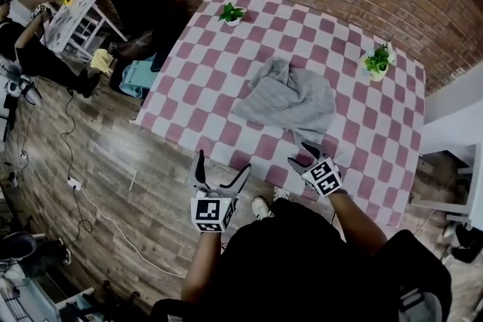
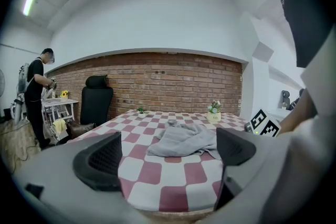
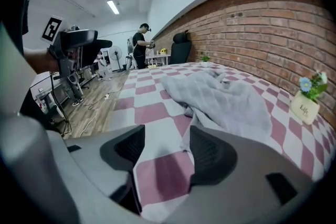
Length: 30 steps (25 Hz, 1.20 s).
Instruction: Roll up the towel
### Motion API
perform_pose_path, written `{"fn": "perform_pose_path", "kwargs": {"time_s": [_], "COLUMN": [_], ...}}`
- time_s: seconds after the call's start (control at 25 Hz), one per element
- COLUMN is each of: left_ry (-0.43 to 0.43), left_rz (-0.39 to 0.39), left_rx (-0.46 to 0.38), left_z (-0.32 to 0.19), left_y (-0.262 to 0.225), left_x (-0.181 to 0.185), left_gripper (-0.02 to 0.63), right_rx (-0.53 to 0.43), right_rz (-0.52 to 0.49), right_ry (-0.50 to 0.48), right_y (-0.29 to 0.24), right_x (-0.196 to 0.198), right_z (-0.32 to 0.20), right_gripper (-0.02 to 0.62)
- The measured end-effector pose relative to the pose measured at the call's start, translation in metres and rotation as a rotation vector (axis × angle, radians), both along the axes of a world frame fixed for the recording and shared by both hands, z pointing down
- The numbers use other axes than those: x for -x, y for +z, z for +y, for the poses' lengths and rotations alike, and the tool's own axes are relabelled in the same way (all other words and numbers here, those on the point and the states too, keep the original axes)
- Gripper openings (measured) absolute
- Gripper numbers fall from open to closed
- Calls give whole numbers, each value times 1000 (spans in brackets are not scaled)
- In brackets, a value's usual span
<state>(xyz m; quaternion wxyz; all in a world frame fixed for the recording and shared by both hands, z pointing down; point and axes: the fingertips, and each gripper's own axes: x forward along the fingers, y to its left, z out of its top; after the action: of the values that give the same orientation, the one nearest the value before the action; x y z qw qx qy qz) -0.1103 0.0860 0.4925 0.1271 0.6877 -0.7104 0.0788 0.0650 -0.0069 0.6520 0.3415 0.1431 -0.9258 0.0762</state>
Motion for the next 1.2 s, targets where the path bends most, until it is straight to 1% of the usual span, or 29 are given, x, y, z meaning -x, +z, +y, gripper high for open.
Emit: {"fn": "perform_pose_path", "kwargs": {"time_s": [0.08, 0.16, 0.24, 0.4, 0.44, 0.6, 0.72, 0.84, 0.92, 1.04, 1.12, 1.2], "left_ry": [-13, -21, -24, -15, -9, 4, 16, 33, 49, 71, 89, 121], "left_rz": [4, 3, 3, 9, 8, 13, 10, -9, -17, -19, -25, -34], "left_rx": [19, 16, 14, 50, 53, 82, 79, 55, 65, 94, 84, 93], "left_z": [-6, -12, -18, -26, -29, -36, -49, -63, -68, -72, -75, -77], "left_y": [4, 4, 4, 7, 8, 15, 14, 11, 12, 15, 15, 20], "left_x": [3, 4, 4, -1, -2, -6, -12, -19, -24, -32, -36, -41], "left_gripper": [561, 558, 558, 557, 557, 555, 555, 554, 554, 552, 551, 551], "right_rx": [31, 53, 62, 67, 68, 44, 19, 7, 1, -38, -53, -54], "right_rz": [30, 54, 74, 107, 116, 134, 152, 176, 180, 170, 144, 97], "right_ry": [-9, -20, -25, -28, -28, -33, -70, -108, -131, -180, -197, -191], "right_y": [11, 19, 26, 37, 37, 34, 34, 31, 32, 24, 12, -5], "right_x": [1, 2, 1, 0, -1, -5, -9, -11, -12, -9, -8, -6], "right_z": [-6, -9, -12, -20, -22, -29, -33, -34, -33, -32, -32, -34], "right_gripper": [264, 262, 262, 255, 241, 121, 89, 60, 46, 38, 37, 37]}}
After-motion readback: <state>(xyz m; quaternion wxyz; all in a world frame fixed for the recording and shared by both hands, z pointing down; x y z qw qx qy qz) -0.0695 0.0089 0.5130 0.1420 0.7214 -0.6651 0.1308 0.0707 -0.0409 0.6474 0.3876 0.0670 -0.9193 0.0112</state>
